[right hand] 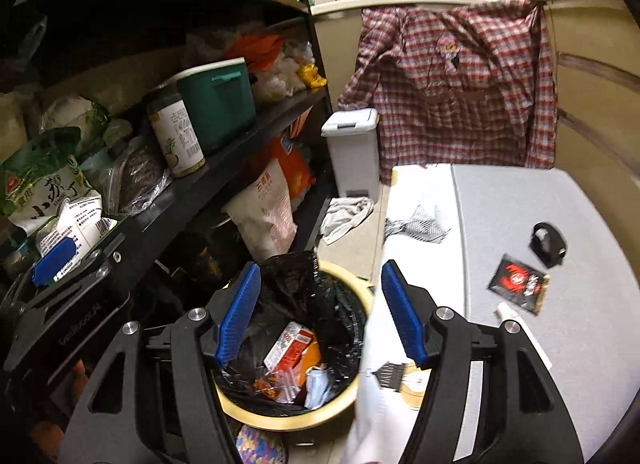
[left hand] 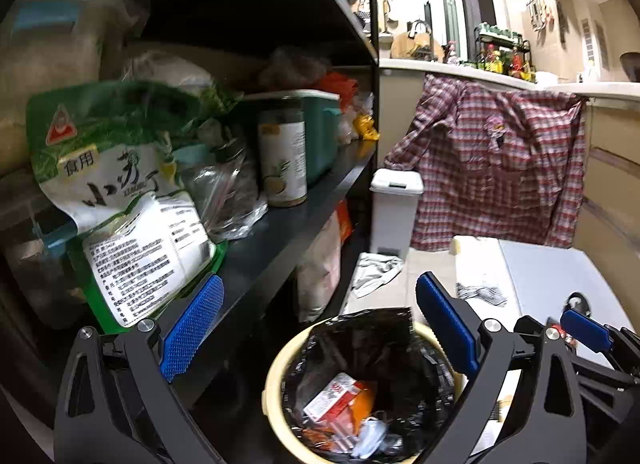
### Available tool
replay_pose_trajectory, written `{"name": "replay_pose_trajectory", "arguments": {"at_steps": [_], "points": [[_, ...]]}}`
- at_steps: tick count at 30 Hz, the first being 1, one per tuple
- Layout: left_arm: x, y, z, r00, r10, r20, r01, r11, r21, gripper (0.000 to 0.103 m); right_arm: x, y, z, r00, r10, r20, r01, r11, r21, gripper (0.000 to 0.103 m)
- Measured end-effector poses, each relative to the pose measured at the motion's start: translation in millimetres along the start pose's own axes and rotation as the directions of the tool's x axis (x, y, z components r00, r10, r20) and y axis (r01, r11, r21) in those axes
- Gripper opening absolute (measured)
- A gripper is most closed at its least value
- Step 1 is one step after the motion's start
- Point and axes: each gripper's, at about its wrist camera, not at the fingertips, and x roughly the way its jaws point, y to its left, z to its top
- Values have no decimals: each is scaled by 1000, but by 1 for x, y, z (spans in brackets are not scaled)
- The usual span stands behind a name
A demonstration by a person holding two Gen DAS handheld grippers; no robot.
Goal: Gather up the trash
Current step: 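Move both tools back over the table toward the black strap and sachet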
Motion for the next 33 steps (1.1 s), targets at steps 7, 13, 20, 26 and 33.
{"name": "replay_pose_trajectory", "arguments": {"at_steps": [7, 13, 20, 26, 33], "points": [[-25, -34, 12, 996, -75, 48, 75, 997, 5, 95, -39, -30, 8, 996, -54, 73, 55, 999, -3, 66], [-38, -80, 15, 986, -153, 66, 150, 987, 49, 95, -63, -69, 12, 987, -122, 109, 119, 992, 35, 67], [-46, -133, 10, 971, -230, 62, 223, 969, 104, 95, -79, -118, 9, 970, -212, 118, 201, 975, 99, 67], [-40, -173, 5, 956, -292, 30, 287, 950, 122, 95, -89, -157, 10, 950, -283, 130, 265, 954, 141, 69], [-25, -207, -7, 938, -346, -7, 343, 928, 144, 95, -90, -205, 8, 924, -361, 124, 333, 921, 201, 69]]}}
